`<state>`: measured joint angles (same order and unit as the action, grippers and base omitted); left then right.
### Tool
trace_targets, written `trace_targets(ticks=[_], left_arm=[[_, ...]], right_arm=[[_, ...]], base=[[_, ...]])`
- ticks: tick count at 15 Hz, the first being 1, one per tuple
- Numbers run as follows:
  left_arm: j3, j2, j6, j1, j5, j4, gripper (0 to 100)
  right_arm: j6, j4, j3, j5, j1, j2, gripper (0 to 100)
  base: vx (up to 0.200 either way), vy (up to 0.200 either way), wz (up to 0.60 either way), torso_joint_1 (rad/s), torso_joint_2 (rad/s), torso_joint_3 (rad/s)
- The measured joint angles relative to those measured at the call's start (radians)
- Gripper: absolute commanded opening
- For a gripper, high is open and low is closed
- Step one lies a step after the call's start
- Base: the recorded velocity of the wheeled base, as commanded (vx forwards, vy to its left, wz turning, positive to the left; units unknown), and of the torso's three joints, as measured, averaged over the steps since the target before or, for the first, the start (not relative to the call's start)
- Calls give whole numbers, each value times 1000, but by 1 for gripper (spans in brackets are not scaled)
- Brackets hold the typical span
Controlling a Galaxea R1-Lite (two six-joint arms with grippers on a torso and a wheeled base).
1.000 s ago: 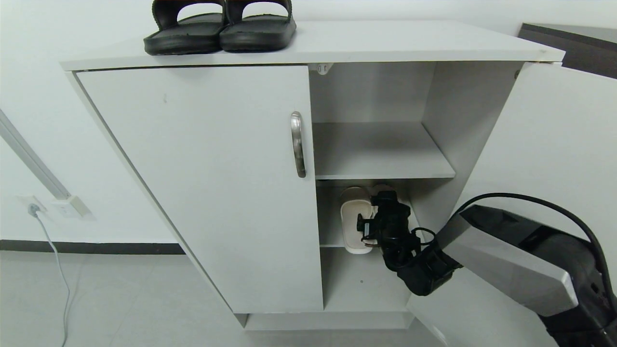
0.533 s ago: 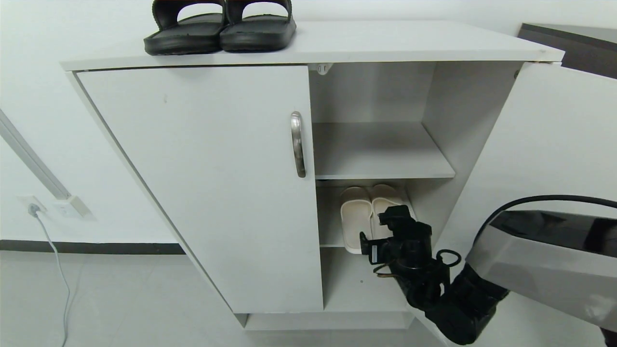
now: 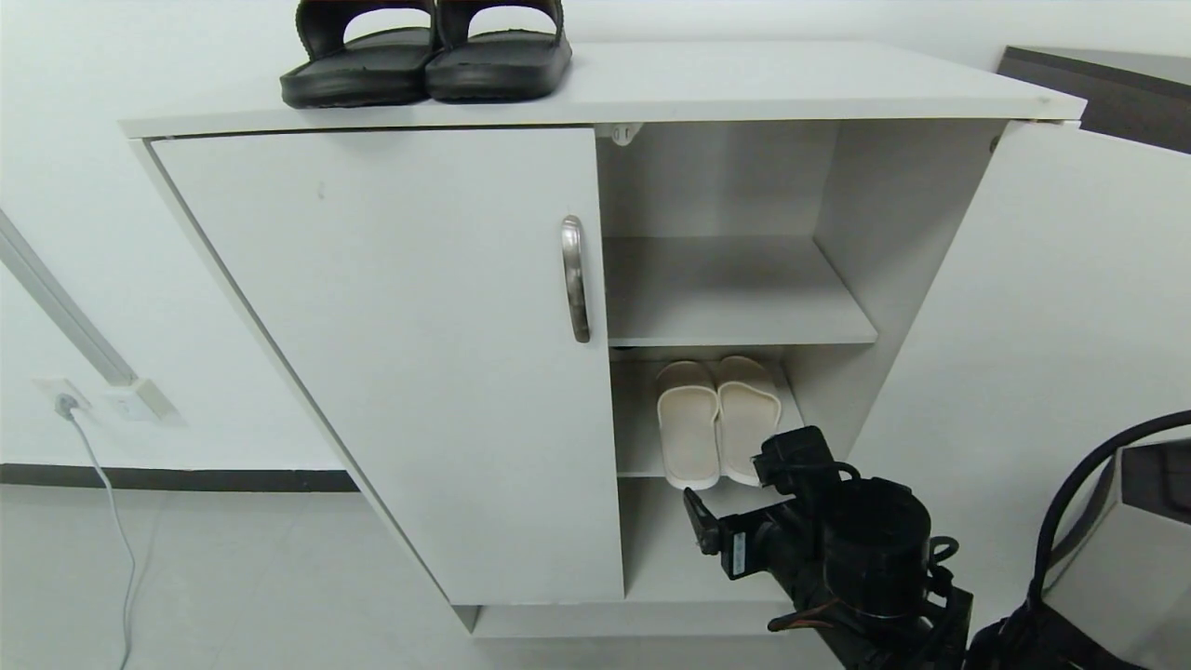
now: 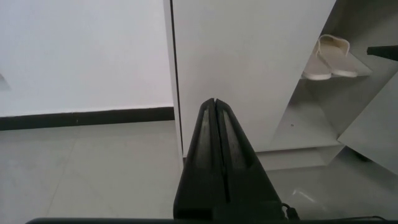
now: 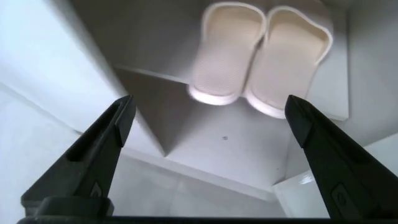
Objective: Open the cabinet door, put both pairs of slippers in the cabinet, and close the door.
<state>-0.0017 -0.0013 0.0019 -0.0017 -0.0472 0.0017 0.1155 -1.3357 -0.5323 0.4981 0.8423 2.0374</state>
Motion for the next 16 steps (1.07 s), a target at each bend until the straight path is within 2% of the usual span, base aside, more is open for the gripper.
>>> trace_targets(ticks=[3,9,16], left_arm=[[0,0,0,0,0,0,0],[0,0,0,0,-1,0,0],[0,0,2,0,-2,0,0]], right_arm=[[0,0,10,-1,6,-16,100],[0,-3,14,-1,8,-13,100],[1,-25,21,-2,8,10,100]], base=[[0,0,0,0,0,0],[-200,0,0,2,4,5],[0,0,0,0,0,0]])
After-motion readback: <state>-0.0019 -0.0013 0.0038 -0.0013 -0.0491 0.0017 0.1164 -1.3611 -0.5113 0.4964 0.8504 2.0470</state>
